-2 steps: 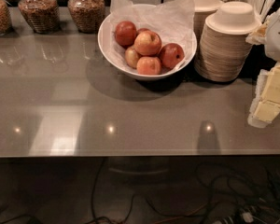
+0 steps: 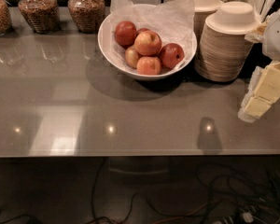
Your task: Pick apple from white bowl
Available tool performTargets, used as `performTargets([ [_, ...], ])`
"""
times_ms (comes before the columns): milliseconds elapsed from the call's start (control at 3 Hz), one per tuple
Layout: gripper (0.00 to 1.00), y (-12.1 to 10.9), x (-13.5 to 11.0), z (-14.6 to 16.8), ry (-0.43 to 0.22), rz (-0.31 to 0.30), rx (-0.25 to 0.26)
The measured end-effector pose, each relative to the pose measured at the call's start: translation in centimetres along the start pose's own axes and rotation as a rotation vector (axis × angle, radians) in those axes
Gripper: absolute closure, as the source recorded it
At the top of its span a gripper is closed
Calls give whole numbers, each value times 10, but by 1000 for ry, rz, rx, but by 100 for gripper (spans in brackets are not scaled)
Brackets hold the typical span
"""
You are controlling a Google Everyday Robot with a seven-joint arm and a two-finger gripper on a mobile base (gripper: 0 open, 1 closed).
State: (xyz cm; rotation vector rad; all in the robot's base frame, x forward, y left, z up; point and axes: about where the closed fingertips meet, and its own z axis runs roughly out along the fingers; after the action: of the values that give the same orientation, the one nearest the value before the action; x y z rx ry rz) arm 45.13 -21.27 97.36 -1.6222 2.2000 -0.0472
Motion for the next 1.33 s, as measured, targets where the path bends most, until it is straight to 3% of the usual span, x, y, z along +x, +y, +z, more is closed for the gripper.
performTargets([
  [667,0,-47,-36,25,-307,201,106],
  [1000,0,-77,-61,35,-452,292,106],
  [1333,0,-78,-65,35,-462,294,104],
])
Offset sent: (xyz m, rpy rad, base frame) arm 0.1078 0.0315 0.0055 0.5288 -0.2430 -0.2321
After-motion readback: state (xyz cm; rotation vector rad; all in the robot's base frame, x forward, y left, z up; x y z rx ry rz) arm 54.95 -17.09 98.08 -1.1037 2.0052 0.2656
